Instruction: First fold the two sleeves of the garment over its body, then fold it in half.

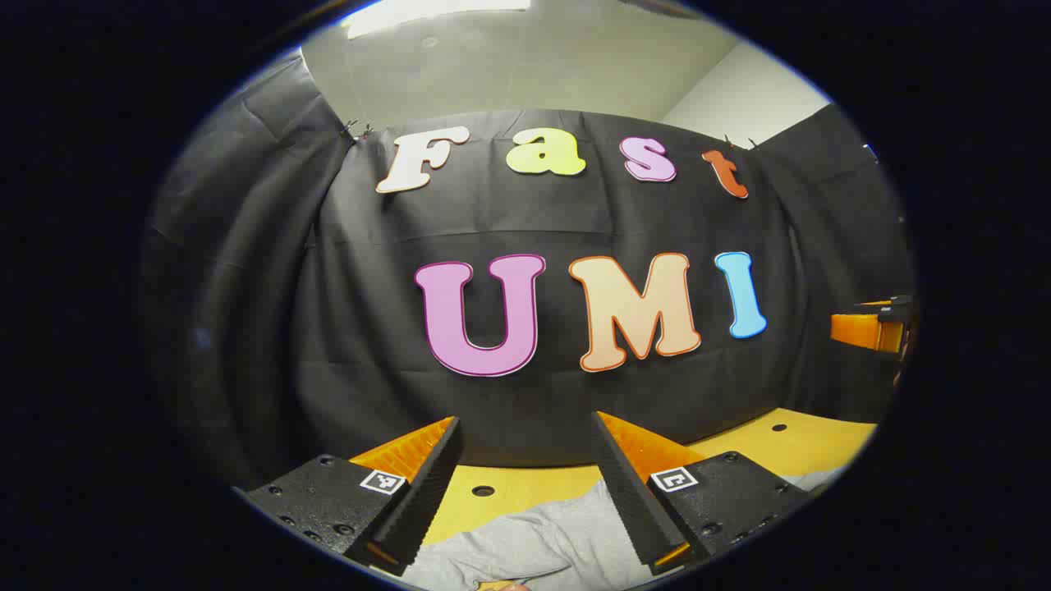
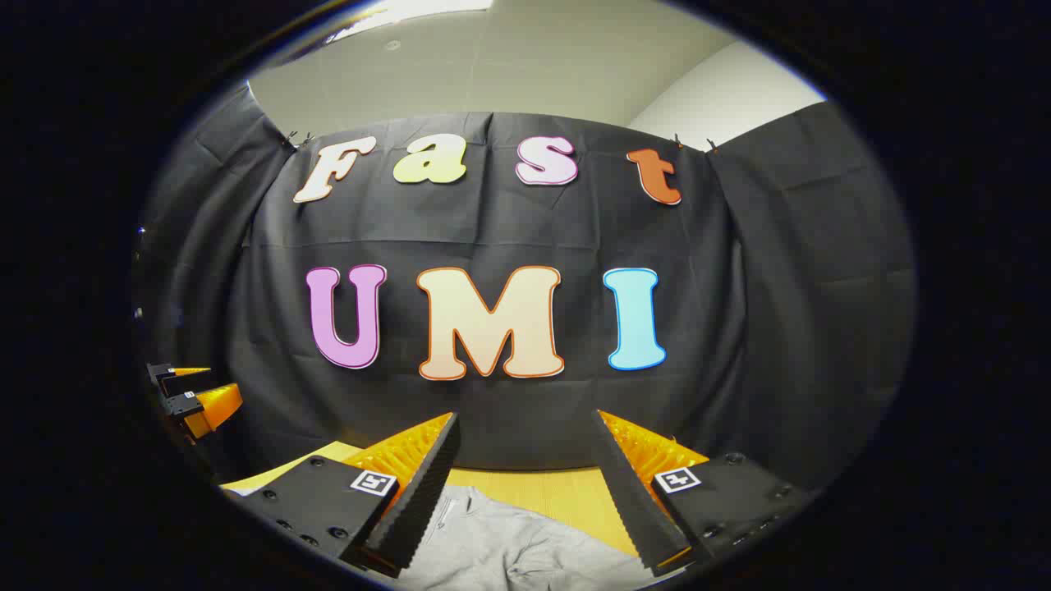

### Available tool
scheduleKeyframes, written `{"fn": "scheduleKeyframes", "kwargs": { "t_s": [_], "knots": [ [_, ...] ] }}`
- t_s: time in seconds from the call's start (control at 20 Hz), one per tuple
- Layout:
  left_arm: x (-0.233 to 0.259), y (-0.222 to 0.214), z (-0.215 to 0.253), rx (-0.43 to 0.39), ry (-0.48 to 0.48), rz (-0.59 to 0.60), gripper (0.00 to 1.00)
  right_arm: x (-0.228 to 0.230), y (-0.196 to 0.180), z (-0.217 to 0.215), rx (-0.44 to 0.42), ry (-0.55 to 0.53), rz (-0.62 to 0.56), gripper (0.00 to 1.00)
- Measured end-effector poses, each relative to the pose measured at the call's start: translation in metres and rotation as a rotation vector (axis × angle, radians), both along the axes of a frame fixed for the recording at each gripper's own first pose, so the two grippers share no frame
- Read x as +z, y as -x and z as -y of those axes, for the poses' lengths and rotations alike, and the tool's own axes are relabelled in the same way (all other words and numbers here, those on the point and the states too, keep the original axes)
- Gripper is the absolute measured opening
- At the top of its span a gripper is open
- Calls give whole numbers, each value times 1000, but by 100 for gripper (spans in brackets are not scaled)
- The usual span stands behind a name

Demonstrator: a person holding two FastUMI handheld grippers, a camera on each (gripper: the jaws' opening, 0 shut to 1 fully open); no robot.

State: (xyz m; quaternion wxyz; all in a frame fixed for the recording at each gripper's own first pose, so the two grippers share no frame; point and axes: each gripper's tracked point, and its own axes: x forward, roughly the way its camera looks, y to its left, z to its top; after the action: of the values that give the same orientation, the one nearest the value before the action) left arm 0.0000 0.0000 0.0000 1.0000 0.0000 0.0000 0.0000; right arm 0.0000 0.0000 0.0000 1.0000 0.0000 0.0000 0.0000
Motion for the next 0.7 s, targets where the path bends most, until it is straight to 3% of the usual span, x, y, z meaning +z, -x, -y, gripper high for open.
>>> {"fn": "scheduleKeyframes", "kwargs": {
  "t_s": [0.05,0.15,0.3,0.35,0.4,0.7],
  "knots": [
    [-4,2,-8,37,-1,-19,92,1,-3,-2,15,14,7,98],
    [-2,0,0,22,45,-9,94,-5,-11,8,4,45,17,99],
    [-20,0,-3,41,39,-65,94,-16,-16,8,29,13,-16,99],
    [-18,1,-4,45,47,-56,95,-17,-18,15,16,20,-19,95],
    [-16,0,-6,48,46,-51,95,-19,-19,19,11,22,-24,100],
    [-4,2,-18,57,-22,-12,94,-13,-18,27,-16,44,-4,99]
  ]
}}
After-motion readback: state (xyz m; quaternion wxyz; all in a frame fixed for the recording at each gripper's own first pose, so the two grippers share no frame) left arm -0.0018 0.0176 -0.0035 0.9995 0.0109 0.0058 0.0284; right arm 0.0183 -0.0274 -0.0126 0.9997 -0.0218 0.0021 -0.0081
